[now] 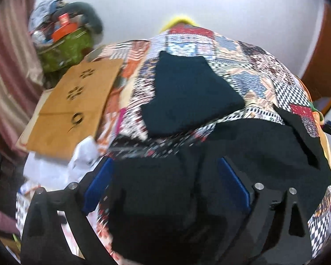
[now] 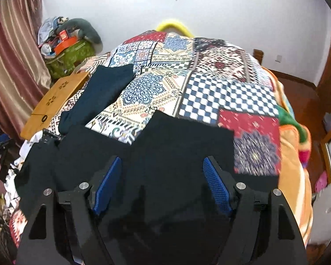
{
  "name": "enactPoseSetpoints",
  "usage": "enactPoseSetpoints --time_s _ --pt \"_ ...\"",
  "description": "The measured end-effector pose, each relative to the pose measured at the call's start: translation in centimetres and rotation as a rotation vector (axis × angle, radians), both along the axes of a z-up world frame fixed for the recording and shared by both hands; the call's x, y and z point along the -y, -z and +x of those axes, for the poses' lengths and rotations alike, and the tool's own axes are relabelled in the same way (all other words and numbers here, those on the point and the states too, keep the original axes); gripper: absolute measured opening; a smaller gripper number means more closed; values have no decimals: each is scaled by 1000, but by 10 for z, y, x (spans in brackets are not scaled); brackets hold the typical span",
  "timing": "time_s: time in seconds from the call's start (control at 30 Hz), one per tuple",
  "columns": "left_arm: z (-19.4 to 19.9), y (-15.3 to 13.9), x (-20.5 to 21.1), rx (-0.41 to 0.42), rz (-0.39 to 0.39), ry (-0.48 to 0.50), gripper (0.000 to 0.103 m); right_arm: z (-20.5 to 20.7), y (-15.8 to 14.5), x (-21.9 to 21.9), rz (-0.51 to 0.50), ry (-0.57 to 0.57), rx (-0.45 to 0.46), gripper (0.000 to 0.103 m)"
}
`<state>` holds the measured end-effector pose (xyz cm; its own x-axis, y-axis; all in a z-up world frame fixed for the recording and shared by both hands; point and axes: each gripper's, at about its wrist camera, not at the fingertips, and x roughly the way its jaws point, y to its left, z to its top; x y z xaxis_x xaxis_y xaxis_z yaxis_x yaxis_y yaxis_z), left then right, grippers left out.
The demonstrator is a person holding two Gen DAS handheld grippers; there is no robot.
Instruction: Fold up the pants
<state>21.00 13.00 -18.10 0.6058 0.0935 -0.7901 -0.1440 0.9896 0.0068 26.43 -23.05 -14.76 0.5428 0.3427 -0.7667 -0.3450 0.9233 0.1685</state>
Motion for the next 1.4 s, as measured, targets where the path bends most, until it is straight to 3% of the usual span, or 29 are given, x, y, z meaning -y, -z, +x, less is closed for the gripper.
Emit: enactPoseSetpoints --time_s 0.33,0.47,0.57,0.6,0.63,0.73,0.83,1.03,1.4 --pt "65 27 35 -46 38 98 97 82 43 -51 -52 -98 -114 73" --pt "77 43 39 -83 43 105 97 101 70 -70 -72 -153 -208 71" --pt "81 52 39 -103 35 106 97 105 82 -69 -6 -162 -246 62" --pt "81 54 39 -106 31 105 97 105 82 -67 10 -166 -250 53" --pt "82 55 38 -109 28 103 97 103 81 -65 24 -175 -248 37" --pt "82 58 40 -124 10 96 97 104 85 -61 13 -147 -243 14" --pt "79 56 44 -130 -8 91 97 103 87 -56 1 -137 -242 7" --pt "64 43 59 -127 -8 120 97 93 65 -40 -25 -103 -193 5" --pt "43 41 122 -177 39 232 97 42 -31 65 70 60 -3 5"
